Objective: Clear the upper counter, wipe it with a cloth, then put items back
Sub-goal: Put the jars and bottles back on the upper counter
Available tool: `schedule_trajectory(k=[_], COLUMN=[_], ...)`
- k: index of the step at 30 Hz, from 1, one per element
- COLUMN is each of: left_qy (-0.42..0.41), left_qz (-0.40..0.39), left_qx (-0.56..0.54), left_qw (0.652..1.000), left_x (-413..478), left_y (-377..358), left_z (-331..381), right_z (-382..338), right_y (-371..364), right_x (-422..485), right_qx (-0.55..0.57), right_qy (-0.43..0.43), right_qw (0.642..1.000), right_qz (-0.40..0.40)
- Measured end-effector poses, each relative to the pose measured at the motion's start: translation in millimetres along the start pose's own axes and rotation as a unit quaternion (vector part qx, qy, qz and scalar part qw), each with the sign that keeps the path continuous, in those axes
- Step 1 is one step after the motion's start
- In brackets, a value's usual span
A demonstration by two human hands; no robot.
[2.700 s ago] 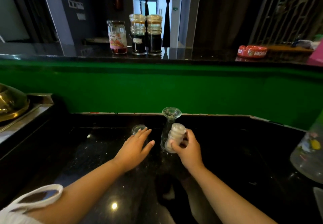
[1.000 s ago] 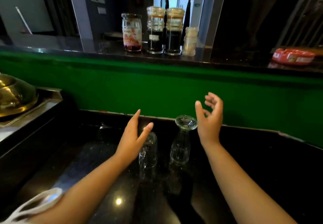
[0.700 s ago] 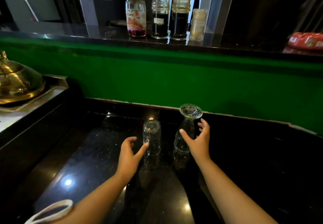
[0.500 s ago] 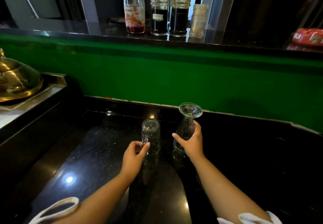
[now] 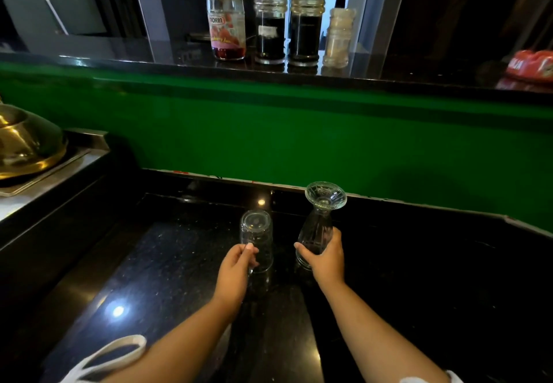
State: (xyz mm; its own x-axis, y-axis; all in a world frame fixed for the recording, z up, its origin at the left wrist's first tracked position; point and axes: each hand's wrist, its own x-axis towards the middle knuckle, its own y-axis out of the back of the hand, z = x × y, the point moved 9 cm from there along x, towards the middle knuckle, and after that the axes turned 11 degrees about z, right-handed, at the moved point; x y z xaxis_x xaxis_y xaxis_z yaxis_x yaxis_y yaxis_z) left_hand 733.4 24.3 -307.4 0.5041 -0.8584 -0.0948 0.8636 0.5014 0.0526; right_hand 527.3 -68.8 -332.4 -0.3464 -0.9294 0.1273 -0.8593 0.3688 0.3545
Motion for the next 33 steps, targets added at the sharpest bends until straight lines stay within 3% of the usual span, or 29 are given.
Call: schedule_trajectory(k=[5,12,18,26,33], left_qy=[0.05,0.03,0.013,0.0,0.002], left_qz=[-0.029,0.004,0.026,0.049,0.053], left_qx=[-0.035,-0.082,-0.05,-0.061,-0.053], left_qw=[0.998,0.996,0.998,0.997,0.997], left_x=[4.9,-3.1,-10.6,-21.7,-4.7], left_y=[2.6,36.7,84.2,152.8,232.4], left_z=[-0.7,18.9,33.1,53.3,74.1], right_z=[-9.6,-29.2,-60.3,-110.4,-158.1], right_y=[4.3,15.2,8.8,-26.0,-73.6], right_x=[-0.2,-22.9,-67.1,-126.9,-174.3], right_qx=[-0.004,0.003,0.009,-0.008,0.011], right_qy=[0.003,0.007,0.038,0.106,0.128], right_qw=[1.0,0.999,0.994,0.981,0.978], right_qz=[-0.018,-0.031,-0.103,-0.163,-0.166])
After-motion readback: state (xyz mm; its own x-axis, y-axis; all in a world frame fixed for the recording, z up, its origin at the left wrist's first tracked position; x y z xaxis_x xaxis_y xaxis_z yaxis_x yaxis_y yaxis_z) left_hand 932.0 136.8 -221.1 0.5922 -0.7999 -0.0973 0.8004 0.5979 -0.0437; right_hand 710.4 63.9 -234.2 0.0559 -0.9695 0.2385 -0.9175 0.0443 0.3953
